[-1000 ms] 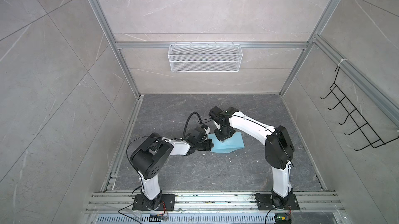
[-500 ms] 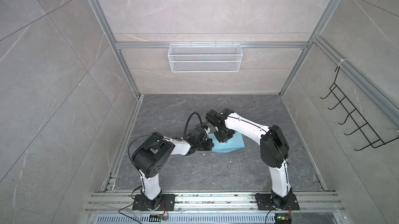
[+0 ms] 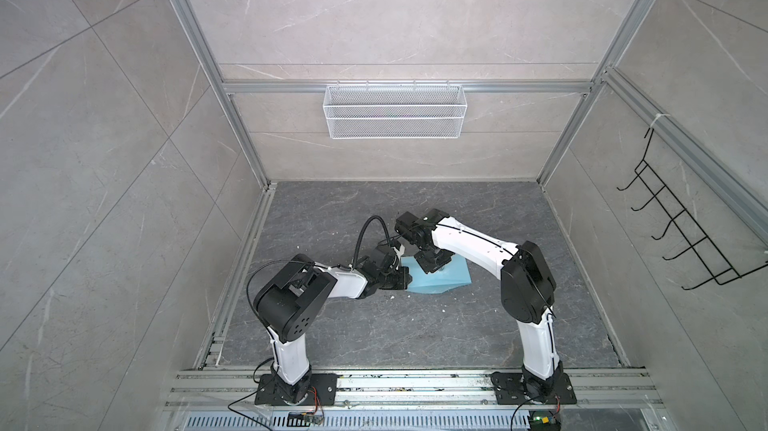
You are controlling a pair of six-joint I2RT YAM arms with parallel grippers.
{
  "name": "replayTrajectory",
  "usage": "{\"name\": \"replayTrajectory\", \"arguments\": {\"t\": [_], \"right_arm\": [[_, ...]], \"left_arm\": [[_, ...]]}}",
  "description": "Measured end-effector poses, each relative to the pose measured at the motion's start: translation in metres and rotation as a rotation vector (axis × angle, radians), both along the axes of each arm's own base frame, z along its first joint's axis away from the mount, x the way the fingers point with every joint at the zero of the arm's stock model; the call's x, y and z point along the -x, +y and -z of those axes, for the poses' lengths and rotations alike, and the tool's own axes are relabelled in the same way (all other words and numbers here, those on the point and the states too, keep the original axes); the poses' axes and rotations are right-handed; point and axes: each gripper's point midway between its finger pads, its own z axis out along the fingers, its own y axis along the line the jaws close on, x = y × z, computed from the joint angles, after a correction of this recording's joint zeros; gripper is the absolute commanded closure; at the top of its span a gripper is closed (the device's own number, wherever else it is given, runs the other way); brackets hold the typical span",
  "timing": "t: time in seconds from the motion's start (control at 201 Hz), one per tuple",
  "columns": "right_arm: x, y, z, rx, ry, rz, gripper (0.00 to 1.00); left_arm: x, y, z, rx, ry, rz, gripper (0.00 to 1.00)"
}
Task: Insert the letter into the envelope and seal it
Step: 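Lower the glue stick and rub the flap again with the right gripper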
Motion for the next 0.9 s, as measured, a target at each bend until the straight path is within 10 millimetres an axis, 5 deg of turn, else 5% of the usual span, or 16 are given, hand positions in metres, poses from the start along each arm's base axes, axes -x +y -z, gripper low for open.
{"name": "replayTrajectory", "arguments": {"t": [0.368,0.901], "right_arm": [[0.006,0.005,0.017,0.067,0.020,-0.037,1.00],[0.007,0.022,0.008,-0.007,-0.009,-0.042,1.00]], "left_arm": [[0.000,0.000,0.000,0.000,0.000,0.000,0.90],[0.000,0.000,0.000,0.000,0.000,0.000,0.90]]}}
